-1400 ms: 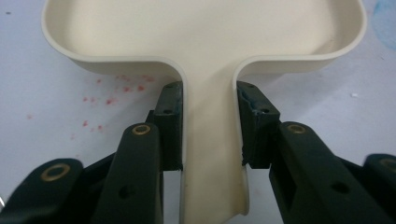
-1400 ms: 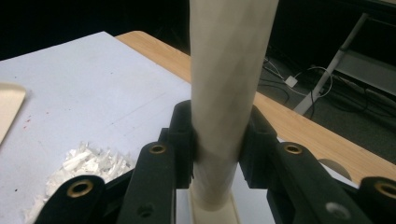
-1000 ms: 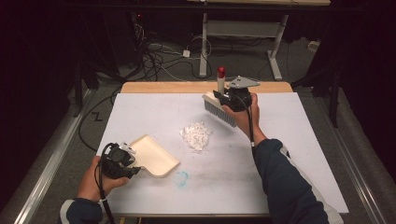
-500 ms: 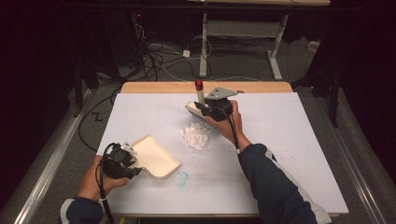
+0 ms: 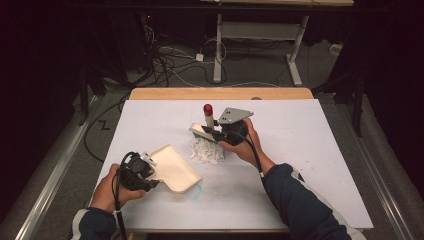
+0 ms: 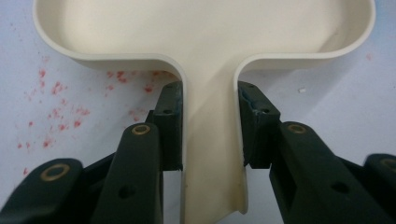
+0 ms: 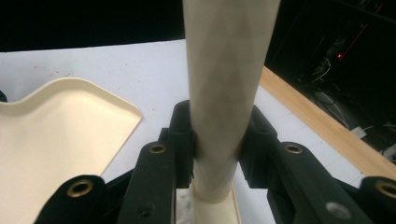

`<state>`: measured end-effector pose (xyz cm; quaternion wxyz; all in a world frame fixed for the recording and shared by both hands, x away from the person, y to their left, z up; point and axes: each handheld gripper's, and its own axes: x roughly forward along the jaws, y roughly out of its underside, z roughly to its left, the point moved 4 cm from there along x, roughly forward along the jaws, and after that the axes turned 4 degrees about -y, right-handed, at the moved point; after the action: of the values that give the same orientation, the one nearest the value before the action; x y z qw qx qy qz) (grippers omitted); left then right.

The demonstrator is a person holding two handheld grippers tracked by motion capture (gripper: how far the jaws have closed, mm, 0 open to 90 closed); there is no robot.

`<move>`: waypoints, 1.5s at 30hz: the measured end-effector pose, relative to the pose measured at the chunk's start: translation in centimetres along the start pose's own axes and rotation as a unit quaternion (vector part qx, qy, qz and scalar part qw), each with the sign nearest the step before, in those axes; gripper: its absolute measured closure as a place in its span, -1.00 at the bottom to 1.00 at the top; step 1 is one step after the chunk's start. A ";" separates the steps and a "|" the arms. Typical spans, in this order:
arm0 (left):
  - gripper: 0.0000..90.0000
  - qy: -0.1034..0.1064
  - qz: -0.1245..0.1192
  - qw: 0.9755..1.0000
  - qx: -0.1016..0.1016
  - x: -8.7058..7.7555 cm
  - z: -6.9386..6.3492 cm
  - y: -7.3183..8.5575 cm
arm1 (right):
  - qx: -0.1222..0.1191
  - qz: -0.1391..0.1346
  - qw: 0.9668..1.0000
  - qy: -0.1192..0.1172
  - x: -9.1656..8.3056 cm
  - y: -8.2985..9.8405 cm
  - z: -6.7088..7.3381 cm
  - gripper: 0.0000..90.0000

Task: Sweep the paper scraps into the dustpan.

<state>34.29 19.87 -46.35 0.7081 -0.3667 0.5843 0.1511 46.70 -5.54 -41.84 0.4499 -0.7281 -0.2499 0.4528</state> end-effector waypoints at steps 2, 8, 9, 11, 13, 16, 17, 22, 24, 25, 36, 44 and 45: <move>0.41 0.001 0.002 1.000 0.004 0.0 0.0 -0.2 | -0.015 0.005 0.999 0.035 -0.4 -0.3 -0.4 0.59; 0.41 0.005 0.012 1.000 0.019 -0.2 0.4 -1.0 | 0.005 -0.008 0.997 0.078 -2.1 -1.1 -2.2 0.59; 0.41 0.007 0.012 1.000 0.021 -0.1 0.5 -1.1 | 0.008 -0.008 0.996 0.086 -2.3 -1.1 -2.5 0.59; 0.41 0.010 0.013 1.000 0.020 -0.1 0.6 -1.2 | 0.007 -0.006 0.996 0.093 -2.5 -1.1 -2.7 0.59; 0.41 0.016 0.015 1.000 0.016 -0.1 0.6 -1.3 | 0.006 0.006 0.994 0.113 -2.7 -0.9 -3.0 0.59; 0.41 0.018 0.023 0.999 0.015 -0.3 0.6 -1.1 | -0.004 0.030 0.989 0.146 -2.6 -0.3 -3.4 0.59; 0.41 0.018 0.026 0.999 0.017 -0.5 0.5 -0.9 | -0.002 0.033 0.988 0.152 -2.6 -0.1 -3.4 0.59; 0.41 0.030 0.031 0.999 0.014 -0.9 0.7 -0.3 | 0.015 0.041 0.989 0.142 -1.9 0.6 -3.2 0.59; 0.41 0.034 0.034 0.999 0.012 -0.7 0.8 -0.3 | 0.020 0.048 0.990 0.131 -1.5 0.9 -2.9 0.59; 0.41 0.036 0.037 0.999 0.011 -0.6 0.9 -0.3 | 0.024 0.046 0.990 0.128 -1.4 0.9 -2.8 0.58; 0.41 0.036 0.054 0.998 0.011 -0.5 1.3 -1.0 | 0.016 0.031 0.993 0.116 -0.2 1.1 -0.5 0.58; 0.41 0.034 0.101 0.994 0.037 -0.8 1.7 -2.0 | 0.024 0.021 0.994 0.101 0.1 0.7 0.2 0.58; 0.41 0.033 0.107 0.993 0.041 -0.9 1.7 -2.2 | 0.028 0.019 0.995 0.098 0.1 0.7 0.2 0.58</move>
<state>36.72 19.76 -44.69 0.6826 -0.2781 0.6486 0.1898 46.51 -5.67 -42.56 0.4838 -0.7607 -0.1782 0.3943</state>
